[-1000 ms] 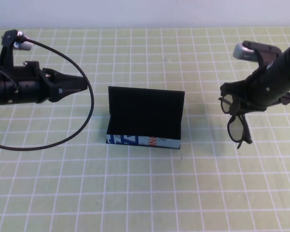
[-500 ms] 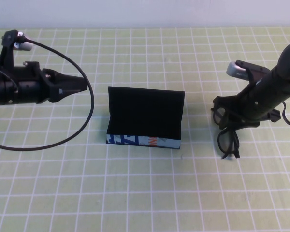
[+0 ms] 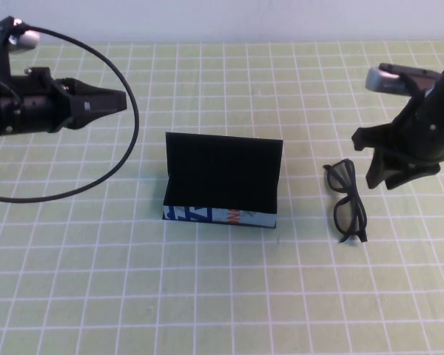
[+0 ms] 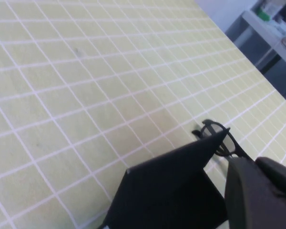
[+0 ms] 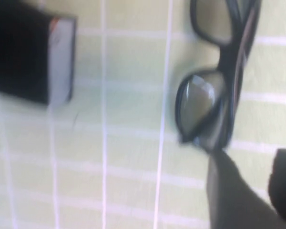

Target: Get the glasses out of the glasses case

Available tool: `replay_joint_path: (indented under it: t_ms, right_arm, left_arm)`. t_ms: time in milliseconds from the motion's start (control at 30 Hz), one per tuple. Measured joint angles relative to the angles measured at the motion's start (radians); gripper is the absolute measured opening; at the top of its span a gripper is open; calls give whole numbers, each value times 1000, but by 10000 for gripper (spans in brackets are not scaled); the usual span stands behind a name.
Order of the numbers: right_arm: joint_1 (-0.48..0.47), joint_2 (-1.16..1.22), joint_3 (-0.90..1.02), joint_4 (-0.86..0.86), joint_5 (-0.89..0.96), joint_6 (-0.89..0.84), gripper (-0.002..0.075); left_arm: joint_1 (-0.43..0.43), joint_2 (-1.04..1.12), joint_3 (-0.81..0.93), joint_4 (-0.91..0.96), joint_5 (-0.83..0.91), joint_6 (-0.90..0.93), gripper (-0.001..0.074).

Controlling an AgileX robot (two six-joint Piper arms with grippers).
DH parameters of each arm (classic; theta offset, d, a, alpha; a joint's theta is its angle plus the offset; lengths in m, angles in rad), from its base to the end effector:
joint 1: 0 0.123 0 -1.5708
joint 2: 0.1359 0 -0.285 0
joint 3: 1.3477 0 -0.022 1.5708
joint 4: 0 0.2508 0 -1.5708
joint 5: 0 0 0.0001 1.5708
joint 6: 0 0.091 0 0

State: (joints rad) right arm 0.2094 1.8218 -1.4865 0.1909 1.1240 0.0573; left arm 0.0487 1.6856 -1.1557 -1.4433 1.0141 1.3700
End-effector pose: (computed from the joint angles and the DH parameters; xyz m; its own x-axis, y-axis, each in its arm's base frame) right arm 0.3629 0.0930 0.2589 -0.9815 -0.0674 -0.1789 -0.1025 0.9755 0.1945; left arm 0.3492 -0.0598 0.2821 -0.5754 -0.0080 -0.8178 0.6681 0.5721 -0.4757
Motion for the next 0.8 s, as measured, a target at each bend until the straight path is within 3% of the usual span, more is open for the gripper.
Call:
replay_joint_path:
  t_ms: [167, 333, 800]
  right_arm:
    - [6, -228, 93, -12, 59, 6, 78]
    - [61, -562, 302, -18, 12, 8, 1]
    - [82, -1454, 785, -55, -173, 8, -15]
  left_arm:
    - [0, -127, 6, 54, -100, -3, -4]
    - [0, -380, 116, 77, -254, 0, -4]
    - [0, -1123, 669, 19, -666, 31, -4]
